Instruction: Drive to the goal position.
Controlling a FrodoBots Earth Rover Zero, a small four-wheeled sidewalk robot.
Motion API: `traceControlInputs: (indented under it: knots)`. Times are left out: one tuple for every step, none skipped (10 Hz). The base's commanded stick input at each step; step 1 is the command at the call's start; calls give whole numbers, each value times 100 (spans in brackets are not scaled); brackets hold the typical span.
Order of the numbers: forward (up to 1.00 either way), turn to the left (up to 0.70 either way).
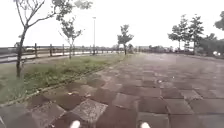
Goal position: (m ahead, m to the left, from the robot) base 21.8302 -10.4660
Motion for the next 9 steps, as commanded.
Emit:
traceControlInputs:
  knots:
    - [70, 0]
    - [70, 0]
    - [70, -25]
    - [70, -28]
    - [70, -13]
    - [70, 0]
    - [70, 0]
    - [70, 0]
    - [70, 0]
